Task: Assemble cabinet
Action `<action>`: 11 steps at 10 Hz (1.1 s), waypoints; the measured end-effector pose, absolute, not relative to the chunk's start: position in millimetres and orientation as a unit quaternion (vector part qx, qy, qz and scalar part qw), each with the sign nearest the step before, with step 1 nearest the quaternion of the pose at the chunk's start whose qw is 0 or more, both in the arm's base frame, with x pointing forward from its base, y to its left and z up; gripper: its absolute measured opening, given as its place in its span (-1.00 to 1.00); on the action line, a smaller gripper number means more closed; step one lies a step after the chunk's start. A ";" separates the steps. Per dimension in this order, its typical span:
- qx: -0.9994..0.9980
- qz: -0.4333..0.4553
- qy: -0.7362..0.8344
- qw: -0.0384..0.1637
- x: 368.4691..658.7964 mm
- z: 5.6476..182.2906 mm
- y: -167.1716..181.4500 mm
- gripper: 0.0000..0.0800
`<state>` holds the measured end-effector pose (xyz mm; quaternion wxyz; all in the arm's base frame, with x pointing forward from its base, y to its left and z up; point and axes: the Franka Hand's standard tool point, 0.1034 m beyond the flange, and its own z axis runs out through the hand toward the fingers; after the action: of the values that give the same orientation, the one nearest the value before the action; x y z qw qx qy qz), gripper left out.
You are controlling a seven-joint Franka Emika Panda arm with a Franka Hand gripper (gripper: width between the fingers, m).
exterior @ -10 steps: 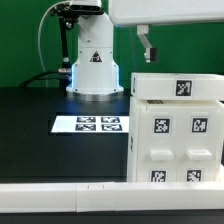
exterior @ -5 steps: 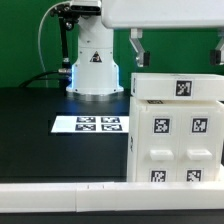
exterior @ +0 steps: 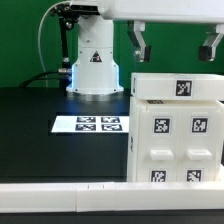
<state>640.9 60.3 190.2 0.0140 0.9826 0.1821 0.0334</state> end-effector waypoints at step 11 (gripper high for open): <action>0.747 -0.027 0.660 0.075 644.3 188.5 88.4 0.99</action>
Offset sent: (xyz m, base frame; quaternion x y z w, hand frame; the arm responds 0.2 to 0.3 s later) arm -0.0027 0.0203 0.0090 0.0415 -0.0085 -0.1321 0.9903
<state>644.3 88.4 188.5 0.0746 0.7468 0.6602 -0.0275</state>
